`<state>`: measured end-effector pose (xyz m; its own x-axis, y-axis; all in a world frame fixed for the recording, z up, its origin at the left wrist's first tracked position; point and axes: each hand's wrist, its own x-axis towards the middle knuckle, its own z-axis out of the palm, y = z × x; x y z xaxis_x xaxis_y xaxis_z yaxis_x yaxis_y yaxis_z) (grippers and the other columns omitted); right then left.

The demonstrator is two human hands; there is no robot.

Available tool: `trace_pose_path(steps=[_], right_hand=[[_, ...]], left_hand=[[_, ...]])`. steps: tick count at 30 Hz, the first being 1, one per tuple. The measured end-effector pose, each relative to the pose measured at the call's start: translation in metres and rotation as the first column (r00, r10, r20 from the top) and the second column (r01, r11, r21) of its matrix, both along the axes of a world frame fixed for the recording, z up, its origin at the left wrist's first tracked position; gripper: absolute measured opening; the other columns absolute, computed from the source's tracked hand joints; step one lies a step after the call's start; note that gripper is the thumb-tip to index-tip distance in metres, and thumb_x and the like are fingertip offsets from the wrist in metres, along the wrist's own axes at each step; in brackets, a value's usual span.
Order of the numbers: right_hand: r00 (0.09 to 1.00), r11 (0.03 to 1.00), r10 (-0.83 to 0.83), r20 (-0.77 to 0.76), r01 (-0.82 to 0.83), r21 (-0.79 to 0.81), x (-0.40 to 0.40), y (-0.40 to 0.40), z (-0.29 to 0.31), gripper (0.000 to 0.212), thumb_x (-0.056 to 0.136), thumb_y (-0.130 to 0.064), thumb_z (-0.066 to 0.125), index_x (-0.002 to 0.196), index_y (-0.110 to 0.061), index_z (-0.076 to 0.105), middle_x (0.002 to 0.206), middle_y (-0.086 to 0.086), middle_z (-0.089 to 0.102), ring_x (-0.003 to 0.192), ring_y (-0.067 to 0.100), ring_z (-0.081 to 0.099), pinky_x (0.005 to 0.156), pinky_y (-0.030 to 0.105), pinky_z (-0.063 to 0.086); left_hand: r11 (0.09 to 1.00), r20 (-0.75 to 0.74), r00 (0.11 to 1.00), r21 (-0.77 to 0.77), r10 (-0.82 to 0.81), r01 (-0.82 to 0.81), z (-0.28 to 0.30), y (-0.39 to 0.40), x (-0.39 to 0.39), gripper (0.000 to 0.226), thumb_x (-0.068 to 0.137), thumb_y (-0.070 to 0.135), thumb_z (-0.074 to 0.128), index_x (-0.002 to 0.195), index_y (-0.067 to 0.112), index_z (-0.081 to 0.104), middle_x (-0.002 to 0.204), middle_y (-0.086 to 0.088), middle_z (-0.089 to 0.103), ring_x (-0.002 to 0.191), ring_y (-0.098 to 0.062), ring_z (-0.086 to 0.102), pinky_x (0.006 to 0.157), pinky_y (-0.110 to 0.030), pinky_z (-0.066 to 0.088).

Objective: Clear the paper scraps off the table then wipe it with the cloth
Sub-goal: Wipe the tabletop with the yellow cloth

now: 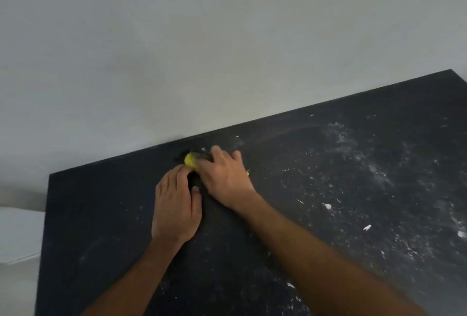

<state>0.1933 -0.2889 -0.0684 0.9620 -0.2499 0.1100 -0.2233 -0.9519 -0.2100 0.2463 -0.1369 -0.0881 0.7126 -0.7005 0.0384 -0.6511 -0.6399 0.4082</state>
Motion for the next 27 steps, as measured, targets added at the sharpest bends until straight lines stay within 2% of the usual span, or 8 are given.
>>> trace_pose_path(steps=[3,9,11,14,17,20,23,27], right_hand=[[0.927,0.917,-0.370,0.066,0.376,-0.131,-0.014,-0.084,-0.009,0.033,0.098,-0.035,0.045,0.128,-0.034,0.058,0.109,0.006,0.054,0.091,0.029,0.058,0.083,0.043,0.038],[0.470,0.470,-0.879,0.082,0.882,-0.028,-0.081,-0.194,0.008,0.033,0.102,-0.031,0.041,0.126,-0.014,0.057,0.120,0.020,0.051,0.100,0.042,0.059,0.094,0.052,0.037],[0.635,0.634,-0.753,0.173,0.770,-0.071,-0.050,-0.150,0.013,0.031,0.100,-0.030,0.043,0.127,-0.019,0.055,0.111,0.017,0.056,0.094,0.037,0.058,0.082,0.048,0.041],[0.970,0.961,-0.244,0.008,0.243,-0.130,-0.014,-0.041,0.007,0.029,0.098,-0.031,0.047,0.125,-0.030,0.057,0.106,0.009,0.056,0.089,0.032,0.055,0.075,0.044,0.037],[0.958,0.955,-0.279,0.072,0.285,-0.088,-0.033,-0.055,-0.005,0.023,0.095,-0.032,0.056,0.114,-0.028,0.066,0.102,0.010,0.056,0.080,0.032,0.060,0.077,0.045,0.039],[0.666,0.657,-0.742,0.078,0.745,-0.113,-0.094,-0.154,-0.005,0.029,0.101,-0.035,0.046,0.123,-0.023,0.061,0.110,0.016,0.057,0.091,0.037,0.062,0.088,0.051,0.040],[0.475,0.474,-0.878,0.061,0.880,-0.033,-0.140,-0.203,0.007,0.033,0.102,-0.034,0.042,0.125,-0.015,0.057,0.117,0.020,0.051,0.098,0.043,0.058,0.095,0.053,0.036],[0.820,0.825,-0.544,0.178,0.561,-0.062,-0.105,-0.106,0.006,0.028,0.096,-0.028,0.054,0.123,-0.022,0.059,0.100,0.015,0.055,0.084,0.035,0.056,0.076,0.046,0.041]], left_hand=[[1.000,0.022,1.000,0.003,0.010,-0.010,-0.005,-0.001,0.001,0.037,0.099,0.030,0.041,0.131,0.014,0.051,0.142,-0.006,0.050,0.135,-0.025,0.044,0.116,-0.044,0.034],[0.998,0.063,0.998,0.065,-0.008,0.004,-0.006,-0.002,0.003,0.039,0.099,0.035,0.040,0.128,0.015,0.057,0.141,-0.005,0.049,0.134,-0.026,0.045,0.113,-0.045,0.036],[0.998,0.053,0.998,0.066,-0.014,0.011,-0.006,-0.002,0.003,0.040,0.100,0.036,0.038,0.128,0.015,0.057,0.142,-0.005,0.049,0.135,-0.026,0.044,0.113,-0.046,0.035],[0.999,0.043,0.999,0.046,-0.022,0.020,-0.004,0.000,0.002,0.040,0.100,0.036,0.035,0.127,0.018,0.056,0.141,-0.003,0.048,0.134,-0.025,0.043,0.112,-0.045,0.034],[0.999,0.047,0.999,0.032,-0.023,0.021,-0.005,0.000,0.003,0.037,0.099,0.036,0.037,0.125,0.017,0.056,0.139,-0.002,0.047,0.133,-0.025,0.043,0.111,-0.046,0.034],[0.998,0.069,0.997,0.064,-0.022,0.018,-0.007,-0.001,0.002,0.039,0.099,0.038,0.039,0.126,0.016,0.056,0.140,-0.004,0.047,0.134,-0.026,0.042,0.112,-0.047,0.034],[0.997,0.081,0.996,0.079,-0.025,0.019,-0.003,-0.002,0.001,0.044,0.098,0.042,0.038,0.127,0.015,0.057,0.140,-0.005,0.047,0.134,-0.028,0.043,0.113,-0.049,0.034],[0.996,0.077,0.997,0.086,-0.027,0.021,0.001,-0.003,-0.002,0.043,0.098,0.042,0.038,0.129,0.017,0.056,0.141,-0.004,0.047,0.134,-0.026,0.042,0.111,-0.048,0.034]])
